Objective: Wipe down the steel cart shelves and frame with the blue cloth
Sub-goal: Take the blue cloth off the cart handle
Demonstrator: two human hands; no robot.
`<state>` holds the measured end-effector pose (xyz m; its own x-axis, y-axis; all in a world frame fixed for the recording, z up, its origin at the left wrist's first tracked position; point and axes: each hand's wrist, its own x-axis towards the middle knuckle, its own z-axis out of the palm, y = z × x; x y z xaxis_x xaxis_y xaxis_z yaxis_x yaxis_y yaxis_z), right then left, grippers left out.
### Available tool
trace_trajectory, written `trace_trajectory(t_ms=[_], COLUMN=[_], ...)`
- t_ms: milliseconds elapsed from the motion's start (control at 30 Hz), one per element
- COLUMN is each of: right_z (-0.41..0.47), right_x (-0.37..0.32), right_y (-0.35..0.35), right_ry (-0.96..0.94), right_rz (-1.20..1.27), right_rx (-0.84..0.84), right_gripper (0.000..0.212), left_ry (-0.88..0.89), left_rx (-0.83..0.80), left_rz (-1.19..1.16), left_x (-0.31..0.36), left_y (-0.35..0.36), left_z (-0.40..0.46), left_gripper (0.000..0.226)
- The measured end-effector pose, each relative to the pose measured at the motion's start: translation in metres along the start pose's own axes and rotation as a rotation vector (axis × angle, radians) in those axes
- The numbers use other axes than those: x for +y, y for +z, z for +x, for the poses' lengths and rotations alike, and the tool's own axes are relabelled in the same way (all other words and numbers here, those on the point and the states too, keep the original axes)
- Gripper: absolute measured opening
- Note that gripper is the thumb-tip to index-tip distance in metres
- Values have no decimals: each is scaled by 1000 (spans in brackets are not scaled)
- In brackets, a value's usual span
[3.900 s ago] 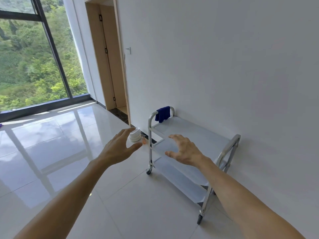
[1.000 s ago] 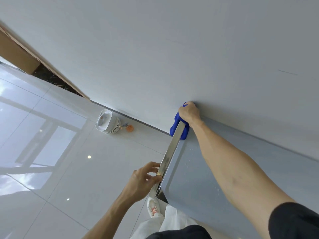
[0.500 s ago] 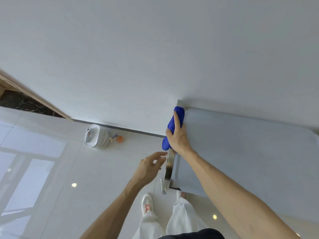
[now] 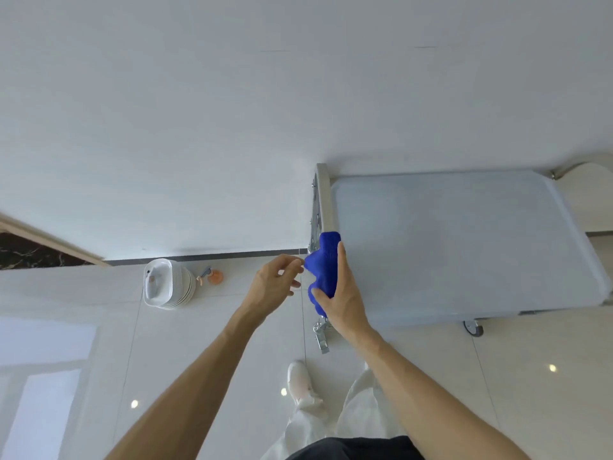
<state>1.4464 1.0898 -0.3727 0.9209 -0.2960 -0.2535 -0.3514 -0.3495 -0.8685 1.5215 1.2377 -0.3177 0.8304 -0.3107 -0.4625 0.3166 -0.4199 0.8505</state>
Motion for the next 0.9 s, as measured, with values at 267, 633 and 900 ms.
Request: trace_trajectory(t_ms=[267,633,900], right_z=[-28,-8,-2], right_x=[32,-4,-10], right_y=[-6,-120,-212], right_ry=[208,156,128], right_rz=[-21,-372,-308], right_rx=[-176,-552,-634], right_gripper=[80,52,50], left_ry=[119,446,397], left_rx=[-50,-452,-431], left_rz=[128,668,716], left_x=[11,43,51], left_y=[4,52,86], left_z=[6,7,10], left_gripper=[18,52,20])
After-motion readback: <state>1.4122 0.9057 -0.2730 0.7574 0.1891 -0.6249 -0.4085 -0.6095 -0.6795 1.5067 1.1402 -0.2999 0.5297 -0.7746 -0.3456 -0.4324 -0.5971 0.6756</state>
